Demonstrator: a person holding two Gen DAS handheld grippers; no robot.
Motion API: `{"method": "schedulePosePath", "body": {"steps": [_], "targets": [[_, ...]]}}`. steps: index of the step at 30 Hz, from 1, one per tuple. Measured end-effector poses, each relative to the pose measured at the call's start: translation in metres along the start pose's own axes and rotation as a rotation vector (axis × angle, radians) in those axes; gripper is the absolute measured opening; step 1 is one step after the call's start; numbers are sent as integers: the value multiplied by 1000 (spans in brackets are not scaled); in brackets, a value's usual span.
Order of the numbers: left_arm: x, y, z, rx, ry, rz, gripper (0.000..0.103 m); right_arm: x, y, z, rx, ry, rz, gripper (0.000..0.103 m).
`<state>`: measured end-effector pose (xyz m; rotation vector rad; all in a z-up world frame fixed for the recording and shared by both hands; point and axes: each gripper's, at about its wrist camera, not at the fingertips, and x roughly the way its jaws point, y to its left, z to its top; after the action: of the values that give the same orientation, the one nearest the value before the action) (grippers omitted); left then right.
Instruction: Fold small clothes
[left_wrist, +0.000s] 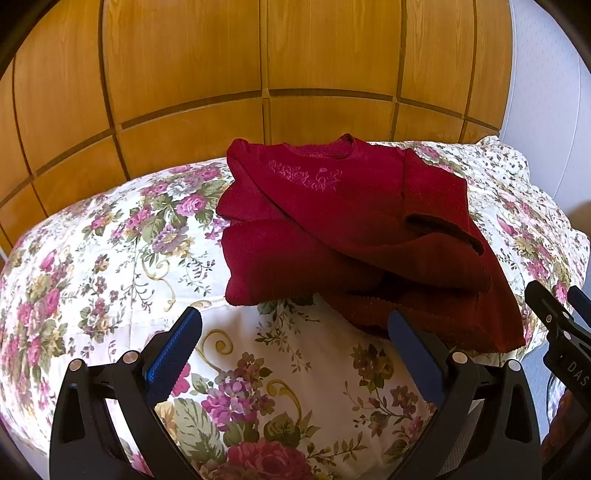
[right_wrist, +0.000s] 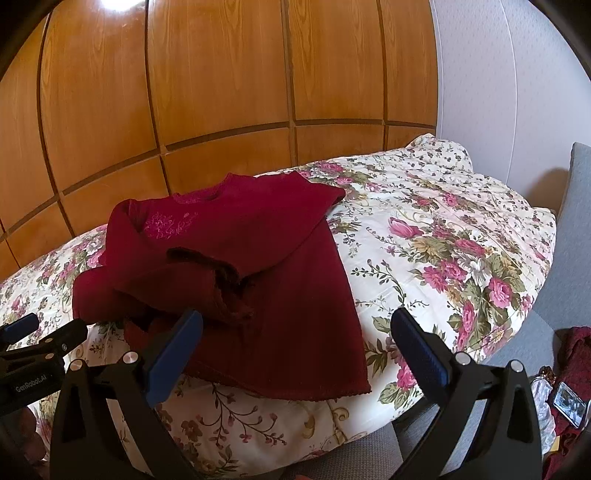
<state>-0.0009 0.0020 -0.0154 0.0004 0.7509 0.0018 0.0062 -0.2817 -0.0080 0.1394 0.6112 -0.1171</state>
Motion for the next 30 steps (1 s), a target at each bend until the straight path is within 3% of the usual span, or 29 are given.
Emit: {"method": "schedulePosePath", "body": {"steps": [30], "targets": [[7, -2, 1, 1, 41, 0, 100, 8, -5, -4, 16, 38, 14, 101]]}}
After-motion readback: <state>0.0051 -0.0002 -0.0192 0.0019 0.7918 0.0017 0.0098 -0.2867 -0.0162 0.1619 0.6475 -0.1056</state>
